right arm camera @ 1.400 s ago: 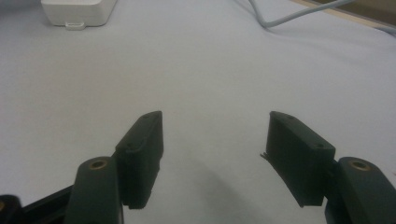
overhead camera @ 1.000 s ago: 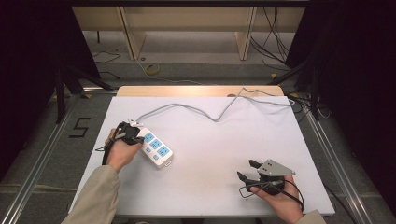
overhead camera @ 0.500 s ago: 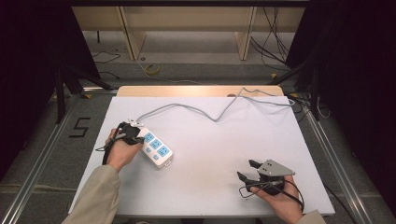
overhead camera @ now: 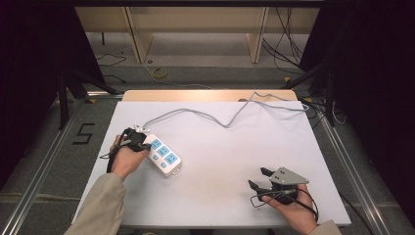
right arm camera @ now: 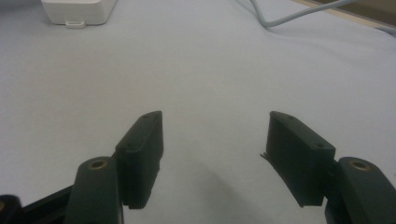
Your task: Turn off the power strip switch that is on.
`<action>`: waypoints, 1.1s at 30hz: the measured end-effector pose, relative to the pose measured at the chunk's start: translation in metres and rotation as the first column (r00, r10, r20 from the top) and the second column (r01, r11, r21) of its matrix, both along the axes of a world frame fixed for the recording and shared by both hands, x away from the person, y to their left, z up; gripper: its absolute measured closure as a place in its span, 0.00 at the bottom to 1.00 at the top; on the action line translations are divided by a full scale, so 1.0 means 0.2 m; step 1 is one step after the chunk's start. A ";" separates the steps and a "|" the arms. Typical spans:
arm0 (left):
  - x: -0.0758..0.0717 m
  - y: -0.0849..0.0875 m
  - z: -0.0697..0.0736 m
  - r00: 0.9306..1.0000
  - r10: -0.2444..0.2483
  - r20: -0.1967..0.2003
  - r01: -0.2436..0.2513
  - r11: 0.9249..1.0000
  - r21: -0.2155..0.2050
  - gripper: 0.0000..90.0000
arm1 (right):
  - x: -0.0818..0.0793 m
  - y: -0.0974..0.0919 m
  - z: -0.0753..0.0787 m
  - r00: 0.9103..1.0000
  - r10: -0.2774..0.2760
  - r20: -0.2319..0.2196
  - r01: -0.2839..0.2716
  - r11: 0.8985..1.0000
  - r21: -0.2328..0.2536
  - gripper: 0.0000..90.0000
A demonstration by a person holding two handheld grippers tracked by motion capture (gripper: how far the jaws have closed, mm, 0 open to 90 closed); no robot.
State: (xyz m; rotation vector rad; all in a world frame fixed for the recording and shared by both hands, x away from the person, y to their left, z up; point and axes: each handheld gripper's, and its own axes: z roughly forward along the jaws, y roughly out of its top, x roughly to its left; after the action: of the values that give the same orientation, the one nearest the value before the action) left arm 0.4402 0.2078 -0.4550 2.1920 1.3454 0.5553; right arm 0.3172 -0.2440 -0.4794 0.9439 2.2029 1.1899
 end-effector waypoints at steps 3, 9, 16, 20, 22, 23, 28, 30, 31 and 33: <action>0.00 0.00 0.00 1.000 -0.001 0.003 0.001 1.000 0.002 1.00 | 0.00 0.00 0.00 1.000 0.001 0.000 -0.001 1.000 0.000 0.42; 0.00 0.00 0.00 1.000 -0.001 0.002 0.001 1.000 0.001 1.00 | 0.00 0.00 0.00 1.000 -0.002 -0.001 0.002 1.000 0.002 0.42; 0.00 0.00 0.00 1.000 0.006 0.004 -0.006 1.000 -0.011 1.00 | 0.00 0.00 0.00 1.000 -0.002 -0.003 0.002 1.000 0.002 0.42; 0.00 0.00 0.00 1.000 0.007 0.002 -0.007 1.000 -0.012 1.00 | 0.00 0.00 0.00 1.000 -0.002 -0.003 0.002 1.000 0.002 0.42; 0.00 0.01 0.00 1.000 0.008 0.000 -0.008 1.000 -0.021 1.00 | 0.00 0.00 0.00 1.000 -0.002 -0.003 0.002 1.000 0.001 0.42; 0.00 0.01 0.00 1.000 0.008 0.000 -0.008 1.000 -0.023 1.00 | 0.00 0.00 0.00 1.000 -0.001 -0.003 0.001 1.000 0.000 0.42; 0.00 0.00 0.00 1.000 0.004 0.002 -0.004 1.000 -0.012 1.00 | 0.00 0.00 0.00 1.000 -0.002 -0.003 0.002 1.000 0.001 0.42; 0.00 0.00 0.00 1.000 0.004 0.003 -0.004 1.000 -0.013 1.00 | 0.00 0.00 0.00 1.000 -0.002 -0.002 0.002 1.000 0.002 0.42; 0.00 0.00 0.00 1.000 0.004 0.002 -0.004 1.000 -0.014 1.00 | 0.00 0.00 0.00 1.000 -0.001 -0.002 0.001 1.000 0.001 0.42; 0.00 0.01 0.00 1.000 0.005 0.002 -0.005 1.000 -0.017 1.00 | 0.00 0.00 0.00 1.000 -0.001 -0.002 0.001 1.000 0.001 0.42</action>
State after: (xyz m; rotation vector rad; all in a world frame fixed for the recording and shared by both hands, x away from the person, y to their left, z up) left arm 0.4407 0.2088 -0.4552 2.1746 1.3502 0.5460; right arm 0.3178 -0.2439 -0.4796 0.9477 2.2032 1.1903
